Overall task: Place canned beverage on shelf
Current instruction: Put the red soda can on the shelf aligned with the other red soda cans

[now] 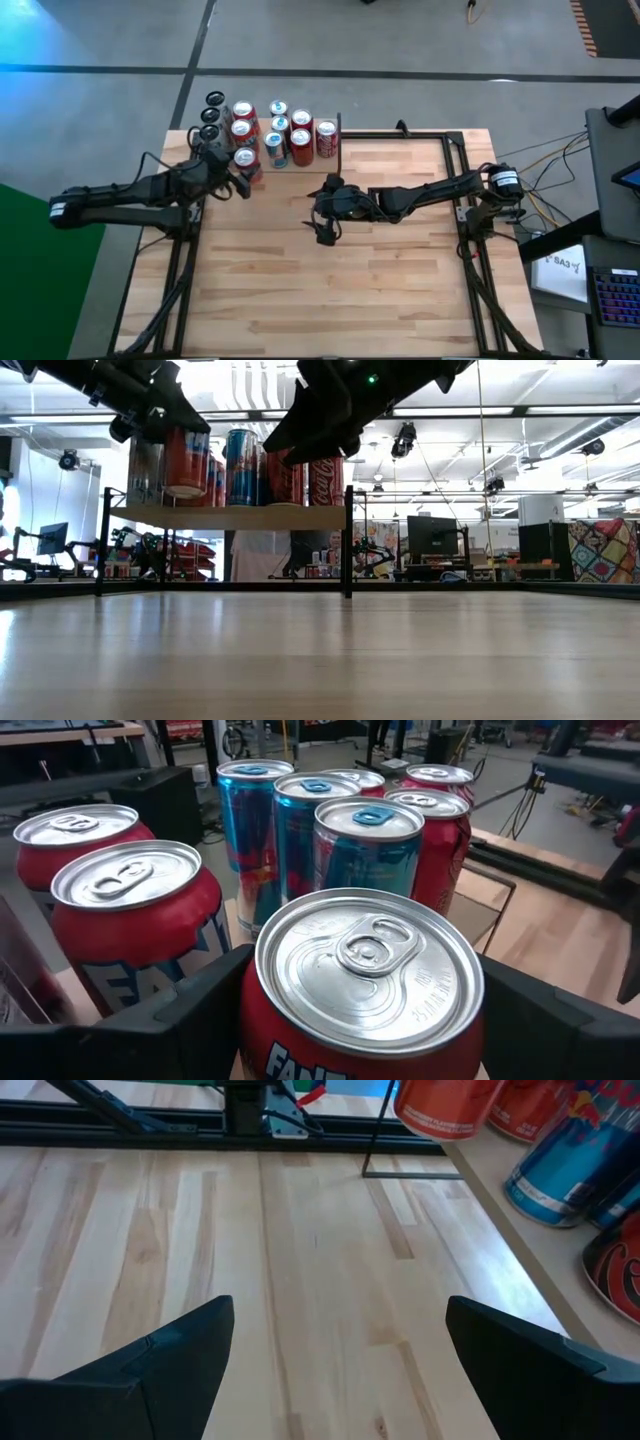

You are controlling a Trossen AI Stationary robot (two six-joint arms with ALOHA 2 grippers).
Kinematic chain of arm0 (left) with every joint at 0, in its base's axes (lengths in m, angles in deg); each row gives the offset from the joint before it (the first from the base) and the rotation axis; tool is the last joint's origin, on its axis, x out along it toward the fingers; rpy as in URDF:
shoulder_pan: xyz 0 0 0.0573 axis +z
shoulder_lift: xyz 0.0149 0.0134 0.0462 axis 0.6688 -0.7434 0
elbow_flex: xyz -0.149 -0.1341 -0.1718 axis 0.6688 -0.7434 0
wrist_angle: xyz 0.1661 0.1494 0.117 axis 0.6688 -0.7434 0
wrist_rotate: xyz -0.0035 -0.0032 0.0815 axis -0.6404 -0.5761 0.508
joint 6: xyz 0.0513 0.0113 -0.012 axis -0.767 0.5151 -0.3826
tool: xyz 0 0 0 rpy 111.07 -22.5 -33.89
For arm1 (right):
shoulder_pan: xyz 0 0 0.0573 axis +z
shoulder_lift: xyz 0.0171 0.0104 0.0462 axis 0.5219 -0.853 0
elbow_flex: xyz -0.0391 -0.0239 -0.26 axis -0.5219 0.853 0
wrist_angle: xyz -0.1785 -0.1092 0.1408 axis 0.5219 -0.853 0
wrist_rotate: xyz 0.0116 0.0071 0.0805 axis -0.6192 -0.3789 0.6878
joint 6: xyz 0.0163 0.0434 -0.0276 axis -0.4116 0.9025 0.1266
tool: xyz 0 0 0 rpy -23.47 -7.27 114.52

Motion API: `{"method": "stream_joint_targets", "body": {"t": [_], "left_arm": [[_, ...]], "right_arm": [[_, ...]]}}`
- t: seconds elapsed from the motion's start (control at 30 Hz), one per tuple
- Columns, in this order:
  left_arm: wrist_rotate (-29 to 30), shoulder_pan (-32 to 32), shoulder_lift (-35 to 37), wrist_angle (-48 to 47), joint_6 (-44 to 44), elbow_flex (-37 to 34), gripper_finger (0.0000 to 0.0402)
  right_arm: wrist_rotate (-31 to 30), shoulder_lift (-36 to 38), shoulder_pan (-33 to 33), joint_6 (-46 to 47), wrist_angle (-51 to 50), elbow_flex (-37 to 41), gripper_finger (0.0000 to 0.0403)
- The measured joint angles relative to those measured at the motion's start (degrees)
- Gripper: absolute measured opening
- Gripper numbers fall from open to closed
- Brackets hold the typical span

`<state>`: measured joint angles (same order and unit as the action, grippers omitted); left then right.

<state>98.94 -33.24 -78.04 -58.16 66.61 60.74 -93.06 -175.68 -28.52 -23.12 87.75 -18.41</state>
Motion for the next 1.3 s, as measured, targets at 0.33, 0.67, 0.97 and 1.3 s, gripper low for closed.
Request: {"method": "stream_joint_targets", "body": {"t": [0.33, 0.67, 0.97, 1.3], "left_arm": [[-1.93, -0.16, 1.69, -0.12, 2.60, -0.02, 0.0300], [1.27, -1.76, 1.98, -2.04, 10.01, -0.02, 0.0294], [6.18, -7.44, 0.90, -3.54, 16.38, 0.94, 0.0293], [23.04, -18.99, -4.90, -20.22, 34.27, 8.33, 0.0292]], "right_arm": [[0.00, 0.00, 0.02, 0.43, -0.17, 0.00, 0.0354], [0.00, 0.00, 0.02, 1.11, -0.28, 0.00, 0.0354], [-0.02, 0.00, 0.02, 1.52, 0.00, 0.00, 0.0354], [0.00, 0.00, 0.00, 0.89, -0.11, 0.00, 0.0354]]}}
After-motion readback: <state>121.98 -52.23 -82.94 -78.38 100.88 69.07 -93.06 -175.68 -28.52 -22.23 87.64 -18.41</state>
